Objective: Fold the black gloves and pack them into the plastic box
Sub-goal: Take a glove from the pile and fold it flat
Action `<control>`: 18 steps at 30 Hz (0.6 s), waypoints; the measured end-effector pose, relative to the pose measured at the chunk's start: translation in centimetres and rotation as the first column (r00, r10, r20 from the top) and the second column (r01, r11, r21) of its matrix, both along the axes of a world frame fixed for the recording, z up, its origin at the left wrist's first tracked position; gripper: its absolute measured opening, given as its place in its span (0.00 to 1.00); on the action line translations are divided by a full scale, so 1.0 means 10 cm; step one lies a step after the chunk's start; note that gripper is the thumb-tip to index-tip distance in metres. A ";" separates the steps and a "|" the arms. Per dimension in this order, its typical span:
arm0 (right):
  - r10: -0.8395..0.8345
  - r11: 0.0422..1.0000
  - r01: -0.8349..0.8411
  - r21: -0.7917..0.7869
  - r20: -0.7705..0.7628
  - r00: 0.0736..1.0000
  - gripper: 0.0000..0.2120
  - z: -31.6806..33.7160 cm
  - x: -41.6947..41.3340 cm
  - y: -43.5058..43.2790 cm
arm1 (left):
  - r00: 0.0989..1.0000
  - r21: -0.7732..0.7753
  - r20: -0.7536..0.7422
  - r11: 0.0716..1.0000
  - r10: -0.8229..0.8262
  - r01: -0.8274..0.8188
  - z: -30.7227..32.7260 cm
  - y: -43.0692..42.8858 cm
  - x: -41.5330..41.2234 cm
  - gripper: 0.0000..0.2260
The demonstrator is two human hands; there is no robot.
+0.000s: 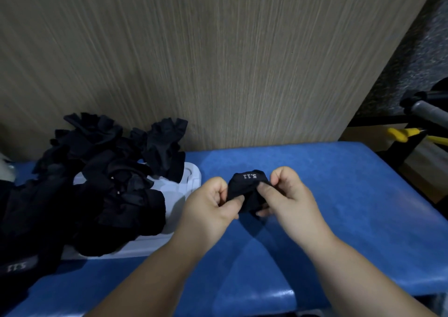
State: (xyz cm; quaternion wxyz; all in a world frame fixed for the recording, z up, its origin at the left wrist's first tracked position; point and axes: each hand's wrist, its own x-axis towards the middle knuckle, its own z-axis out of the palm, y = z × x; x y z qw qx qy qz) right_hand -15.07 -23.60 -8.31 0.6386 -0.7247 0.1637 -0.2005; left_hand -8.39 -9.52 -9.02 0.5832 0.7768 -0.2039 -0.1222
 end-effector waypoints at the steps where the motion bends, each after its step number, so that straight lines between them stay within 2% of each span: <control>1: 0.032 0.999 -0.032 0.008 0.000 0.999 0.12 0.00 0.00 0.00 | 1.000 0.006 -0.009 1.000 -0.018 0.018 0.00 0.00 0.01 0.14; 4: 0.079 0.992 -0.081 -0.093 -0.025 0.997 0.15 -0.01 -0.01 -0.01 | 0.992 -0.005 -0.026 0.993 -0.122 0.122 0.01 0.02 0.01 0.12; 8: 0.034 0.991 -0.027 -0.132 0.050 0.998 0.14 -0.01 0.00 -0.08 | 0.965 -0.013 -0.092 0.969 -0.245 0.245 0.02 0.04 -0.01 0.13; 10: -0.016 0.991 0.027 -0.132 0.085 0.996 0.15 -0.01 0.00 -0.11 | 0.958 0.015 -0.094 0.962 -0.270 0.273 0.02 0.05 0.00 0.08; 12: -0.050 0.991 0.064 -0.122 0.115 0.992 0.19 -0.01 0.00 -0.16 | 0.967 0.019 -0.104 0.971 -0.234 0.237 0.05 0.05 -0.01 0.07; 15: -0.008 0.994 0.025 -0.102 0.161 0.987 0.21 0.02 -0.02 -0.19 | 0.980 -0.050 -0.180 0.996 -0.079 0.071 0.07 0.03 0.02 0.10; 18: 0.078 0.978 -0.044 -0.203 0.163 0.984 0.23 0.04 -0.05 -0.14 | 0.949 -0.095 -0.317 0.994 0.012 -0.045 0.09 0.00 0.06 0.12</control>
